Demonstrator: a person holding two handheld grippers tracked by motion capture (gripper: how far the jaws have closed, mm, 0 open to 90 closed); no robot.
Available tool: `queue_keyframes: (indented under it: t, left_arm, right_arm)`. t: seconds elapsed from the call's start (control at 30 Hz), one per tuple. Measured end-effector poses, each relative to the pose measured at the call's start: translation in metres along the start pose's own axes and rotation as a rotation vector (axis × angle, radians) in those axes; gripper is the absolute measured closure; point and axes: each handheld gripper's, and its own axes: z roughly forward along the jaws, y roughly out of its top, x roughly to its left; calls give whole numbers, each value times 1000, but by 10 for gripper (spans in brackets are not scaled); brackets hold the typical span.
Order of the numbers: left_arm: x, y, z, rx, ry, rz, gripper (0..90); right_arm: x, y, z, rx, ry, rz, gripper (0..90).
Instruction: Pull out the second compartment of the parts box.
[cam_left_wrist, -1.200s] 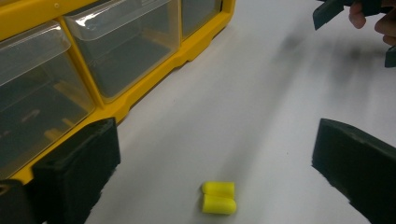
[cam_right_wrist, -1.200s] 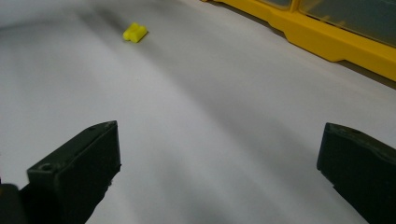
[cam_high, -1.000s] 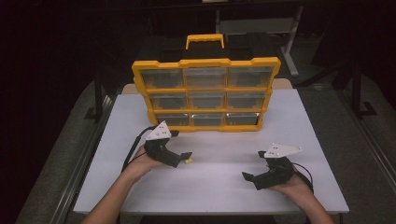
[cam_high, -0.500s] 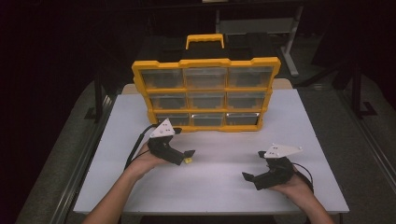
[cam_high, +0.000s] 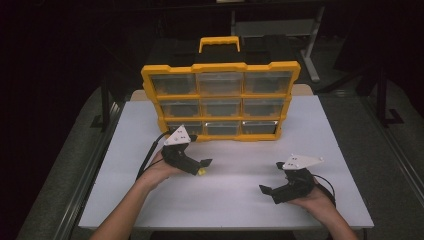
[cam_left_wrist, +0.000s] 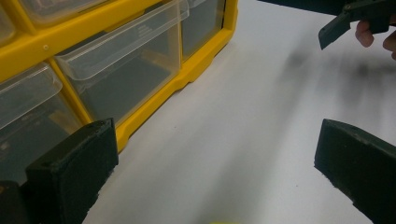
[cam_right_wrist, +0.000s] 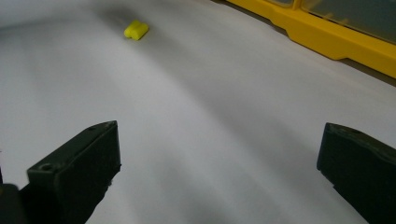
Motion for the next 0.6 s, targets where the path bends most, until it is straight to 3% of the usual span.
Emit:
queue_keyframes:
  t: [0.6]
  left_arm:
    - [-1, 9, 11, -19, -4, 17, 0]
  right_arm:
    - [0, 0, 0, 0, -1, -3, 0]
